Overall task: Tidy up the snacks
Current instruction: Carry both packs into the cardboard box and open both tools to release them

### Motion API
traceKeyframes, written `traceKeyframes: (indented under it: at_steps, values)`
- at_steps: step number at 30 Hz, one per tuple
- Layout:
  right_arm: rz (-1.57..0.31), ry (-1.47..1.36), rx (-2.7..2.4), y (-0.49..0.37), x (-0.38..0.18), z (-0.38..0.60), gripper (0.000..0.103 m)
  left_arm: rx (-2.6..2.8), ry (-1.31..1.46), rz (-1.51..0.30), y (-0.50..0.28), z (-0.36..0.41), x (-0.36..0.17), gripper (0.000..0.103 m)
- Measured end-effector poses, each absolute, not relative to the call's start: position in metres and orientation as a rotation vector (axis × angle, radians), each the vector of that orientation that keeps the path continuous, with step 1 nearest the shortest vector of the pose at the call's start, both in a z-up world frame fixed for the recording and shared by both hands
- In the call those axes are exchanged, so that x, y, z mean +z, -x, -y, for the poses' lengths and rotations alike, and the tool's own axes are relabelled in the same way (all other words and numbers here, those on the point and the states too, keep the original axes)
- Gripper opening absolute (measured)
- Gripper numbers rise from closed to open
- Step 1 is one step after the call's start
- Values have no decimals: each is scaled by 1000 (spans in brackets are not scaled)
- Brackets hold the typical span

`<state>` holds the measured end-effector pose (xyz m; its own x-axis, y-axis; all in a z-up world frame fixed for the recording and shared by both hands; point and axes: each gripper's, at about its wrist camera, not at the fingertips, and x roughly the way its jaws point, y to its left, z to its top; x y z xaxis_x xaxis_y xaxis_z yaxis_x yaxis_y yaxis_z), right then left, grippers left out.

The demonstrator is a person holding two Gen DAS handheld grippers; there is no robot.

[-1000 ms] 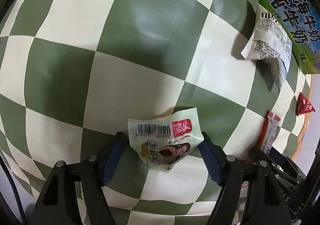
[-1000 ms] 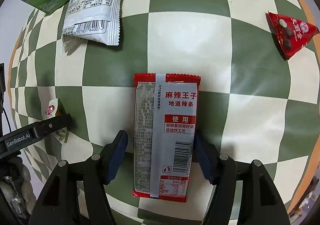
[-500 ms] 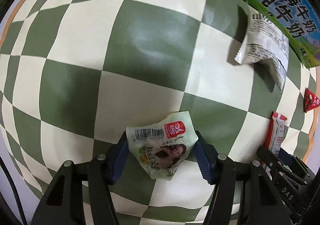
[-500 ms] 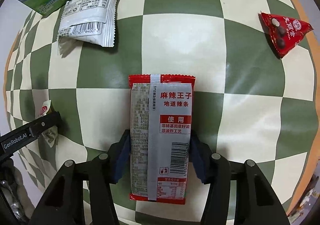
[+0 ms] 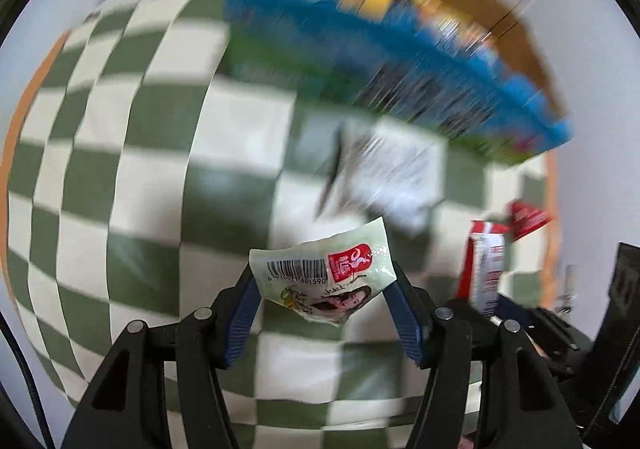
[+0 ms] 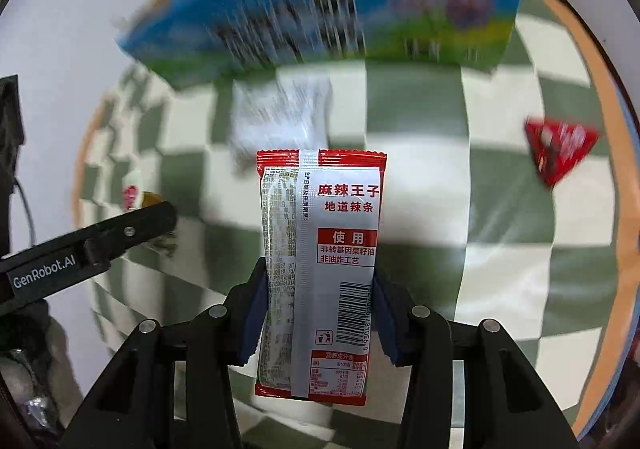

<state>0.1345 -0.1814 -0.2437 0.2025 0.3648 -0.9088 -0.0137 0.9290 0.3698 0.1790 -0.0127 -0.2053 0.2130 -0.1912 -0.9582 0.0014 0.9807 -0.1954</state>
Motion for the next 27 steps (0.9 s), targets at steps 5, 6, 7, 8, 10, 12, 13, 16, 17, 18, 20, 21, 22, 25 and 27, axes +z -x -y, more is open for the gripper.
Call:
traceKeyframes:
  at_steps: [5,6,7,8,10,12,13,16,17,18,20,21,22,25,27]
  values:
    - [-1214,-350,302,-181,-170,207,49,-232,169,-1253,-230,20,-138,58]
    - [-1188,-361,304,-194,-157,213,49,-237,157,-1228,-246,24,-125,58]
    - [-1166,-359,303,-207,-145,219,49,-241,144,-1217,-256,22,-117,58]
    - [-1143,-354,296,-221,-135,223,49,-243,124,-1212,-267,22,-112,58]
    - [-1114,-328,279,-254,-122,227,50,-230,100,-1204,-296,26,-108,59]
    - [-1101,-299,257,-287,-117,231,49,-210,69,-1225,-328,29,-112,59]
    - [-1102,-286,246,-302,-118,232,50,-203,56,-1242,-338,30,-118,59]
    - [-1131,-271,229,-343,-129,230,50,-178,27,-1316,-370,31,-143,59]
    - [-1144,-262,224,-354,-135,229,50,-168,21,-1333,-377,31,-153,59]
    - [-1157,-261,218,-363,-142,229,50,-160,7,-1355,-385,31,-163,59]
    - [-1191,-267,206,-380,-158,230,50,-161,-16,-1406,-397,33,-181,59]
    - [-1199,-270,200,-383,-166,230,50,-157,-15,-1432,-402,33,-191,59]
    - [-1211,-275,195,-389,-174,230,50,-155,-13,-1450,-406,33,-198,60]
    - [-1265,-274,178,-400,-199,227,67,-163,-18,-1527,-416,33,-221,60]
    - [-1310,-248,162,-408,-214,224,94,-159,-14,-1532,-418,31,-230,61]
